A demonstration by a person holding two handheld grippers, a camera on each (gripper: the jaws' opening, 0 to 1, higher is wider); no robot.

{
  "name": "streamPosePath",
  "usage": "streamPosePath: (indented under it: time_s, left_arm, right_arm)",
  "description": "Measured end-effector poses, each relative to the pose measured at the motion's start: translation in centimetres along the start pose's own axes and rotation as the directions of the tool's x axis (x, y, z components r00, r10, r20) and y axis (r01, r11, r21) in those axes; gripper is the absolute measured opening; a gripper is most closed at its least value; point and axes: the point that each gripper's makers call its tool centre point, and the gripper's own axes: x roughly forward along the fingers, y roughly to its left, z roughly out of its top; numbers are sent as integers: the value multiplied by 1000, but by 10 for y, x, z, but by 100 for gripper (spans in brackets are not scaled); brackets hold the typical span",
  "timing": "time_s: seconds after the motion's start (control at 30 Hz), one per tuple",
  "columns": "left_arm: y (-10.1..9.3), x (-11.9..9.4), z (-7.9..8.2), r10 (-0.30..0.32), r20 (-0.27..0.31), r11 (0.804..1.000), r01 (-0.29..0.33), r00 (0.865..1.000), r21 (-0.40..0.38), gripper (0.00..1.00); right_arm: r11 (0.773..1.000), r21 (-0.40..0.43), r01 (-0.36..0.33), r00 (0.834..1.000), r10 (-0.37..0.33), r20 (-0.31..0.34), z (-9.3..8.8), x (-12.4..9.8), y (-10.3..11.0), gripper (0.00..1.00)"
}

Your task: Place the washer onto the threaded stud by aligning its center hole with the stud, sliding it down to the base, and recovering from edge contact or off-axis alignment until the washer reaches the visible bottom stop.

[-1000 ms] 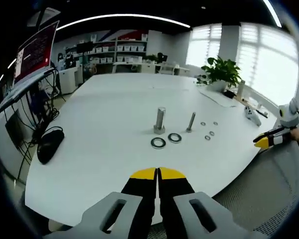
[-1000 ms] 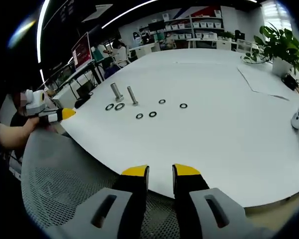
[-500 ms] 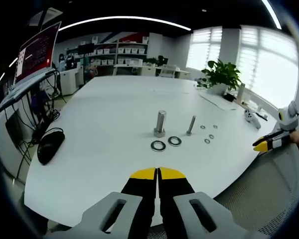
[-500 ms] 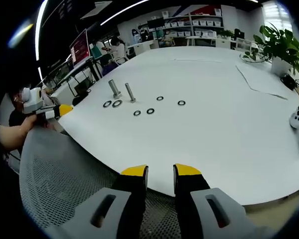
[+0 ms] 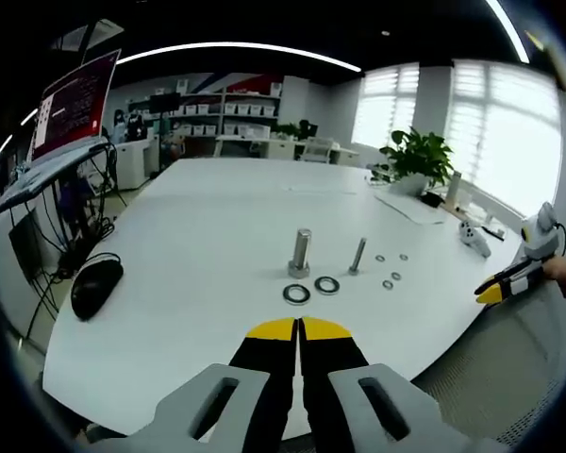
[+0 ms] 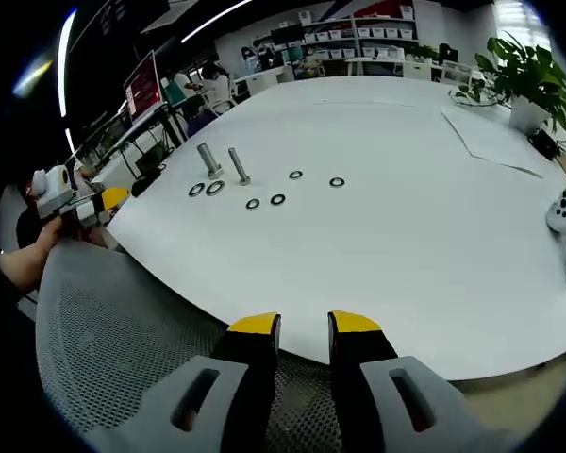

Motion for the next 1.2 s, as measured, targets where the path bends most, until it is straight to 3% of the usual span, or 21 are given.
streamPosePath:
  time_s: [0.13,0.17,0.2,0.3,0.37,0.47,0.53,0.6,0.63,0.73,0.83,0.93,1.1,1.2]
  left_arm:
    - [-8,0,5,-31,24,999,31,999,21,0]
    - [-20,-2,17,-98,87,994,102,991,-41,0]
    - [-21,-4,22,-111,114,992,118,987,-52,0]
    - [-22,-3,13,-115,64,993,115,991,8,2]
    - [-33,-4,16,-166,77,986,163,983,35,2]
    - [-34,-1,14,-169,53,983,165,984,79,9]
    - [-42,4,6,-249,-9,957,247,969,155,19]
    - [-45,5,5,-285,-23,951,286,958,119,32]
    - [-45,6,8,-296,-12,946,295,955,137,35]
    - [-43,8,9,-323,-50,925,326,945,193,37]
    - [-35,13,17,-330,-37,924,331,943,193,45]
    - [-27,21,25,-335,-25,924,333,942,188,61]
    - [-23,28,28,-357,-49,915,359,933,185,59]
    - [-17,37,22,-352,-95,907,364,931,213,59]
  right_arm:
    - [1000,14,-4,999,4,33,4,-2,-1,23]
    - [1000,18,-5,999,4,51,7,-2,-1,23]
    - [1000,18,-4,998,3,58,8,-2,-2,23]
    - [1000,24,-8,998,7,64,9,-3,0,23]
    - [1000,27,-9,998,7,59,8,-3,-1,23]
    - [999,36,-2,999,1,45,6,-3,-4,23]
    - [999,45,11,999,-13,49,6,-3,-6,23]
    - [998,54,15,998,-19,66,8,-4,-7,23]
    - [998,55,15,998,-18,65,8,-4,-7,23]
    - [998,61,22,998,-25,53,7,-4,-7,23]
    - [996,81,24,998,-29,59,7,-4,-9,23]
    - [994,102,34,997,-41,72,8,-6,-11,23]
    - [992,119,39,995,-49,83,9,-6,-13,23]
    - [992,123,40,995,-50,84,9,-7,-13,23]
